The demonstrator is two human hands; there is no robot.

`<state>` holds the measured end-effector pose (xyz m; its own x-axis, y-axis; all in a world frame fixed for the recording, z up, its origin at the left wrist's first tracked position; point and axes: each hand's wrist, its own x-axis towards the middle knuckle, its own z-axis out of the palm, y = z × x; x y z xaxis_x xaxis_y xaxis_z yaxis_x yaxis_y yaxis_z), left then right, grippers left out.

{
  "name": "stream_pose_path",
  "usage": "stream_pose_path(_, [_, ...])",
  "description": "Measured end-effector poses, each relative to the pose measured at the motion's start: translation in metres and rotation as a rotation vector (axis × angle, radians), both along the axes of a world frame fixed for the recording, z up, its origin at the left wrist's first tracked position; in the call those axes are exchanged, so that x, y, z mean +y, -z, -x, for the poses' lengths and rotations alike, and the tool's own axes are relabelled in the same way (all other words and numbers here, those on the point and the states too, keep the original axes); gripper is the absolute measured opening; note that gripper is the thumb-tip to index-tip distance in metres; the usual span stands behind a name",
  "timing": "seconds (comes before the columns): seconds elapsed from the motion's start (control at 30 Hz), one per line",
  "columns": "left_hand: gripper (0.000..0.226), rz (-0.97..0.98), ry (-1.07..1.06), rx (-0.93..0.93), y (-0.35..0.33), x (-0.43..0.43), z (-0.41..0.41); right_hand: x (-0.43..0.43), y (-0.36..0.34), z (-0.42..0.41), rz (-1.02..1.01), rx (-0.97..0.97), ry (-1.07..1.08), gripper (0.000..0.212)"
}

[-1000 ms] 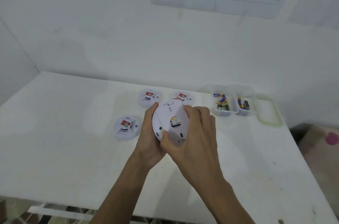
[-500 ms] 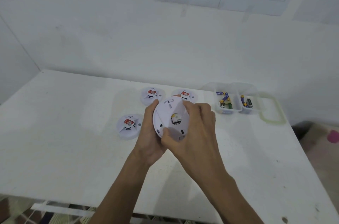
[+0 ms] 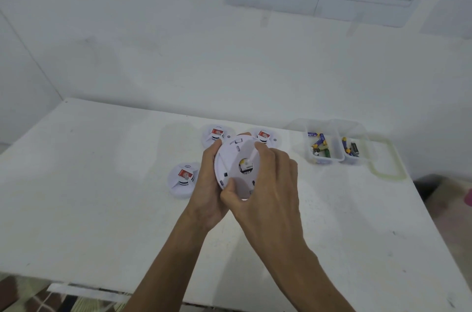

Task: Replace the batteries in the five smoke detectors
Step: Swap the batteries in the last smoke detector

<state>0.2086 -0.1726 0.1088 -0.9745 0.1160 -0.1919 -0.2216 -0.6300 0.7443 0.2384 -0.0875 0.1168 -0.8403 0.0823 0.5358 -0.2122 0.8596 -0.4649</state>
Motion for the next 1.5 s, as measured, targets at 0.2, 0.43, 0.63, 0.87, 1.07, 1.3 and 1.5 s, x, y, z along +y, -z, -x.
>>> stream_pose_path(0.2, [0.044, 0.071, -0.059, 0.004, -0.003, -0.003, 0.001, -0.007, 0.001, 0.005, 0.005, 0.040, -0.009, 0.064])
stream_pose_path(0.43, [0.046, 0.066, -0.007, 0.000, -0.004, -0.009, 0.012, -0.006, 0.008, 0.010, 0.067, 0.157, -0.033, 0.054])
stream_pose_path(0.63, [0.061, -0.010, 0.086, 0.015, -0.004, -0.005, 0.020, 0.004, 0.006, 0.014, 0.137, 0.140, -0.101, 0.049])
stream_pose_path(0.87, [0.066, -0.051, 0.090, 0.053, -0.001, 0.002, 0.026, 0.028, 0.002, 0.024, 0.077, 0.018, -0.217, 0.053])
stream_pose_path(1.07, [0.060, -0.062, 0.108, 0.051, -0.002, 0.008, 0.032, 0.022, 0.008, 0.026, 0.073, 0.118, -0.111, 0.055])
stream_pose_path(1.3, [0.050, 0.013, 0.093, 0.016, 0.003, 0.003, 0.038, 0.018, 0.011, 0.027, 0.131, 0.243, -0.102, 0.056])
stream_pose_path(1.5, [0.050, -0.007, 0.104, 0.018, 0.005, -0.003, 0.040, 0.011, 0.013, 0.026, 0.166, 0.285, -0.110, 0.055])
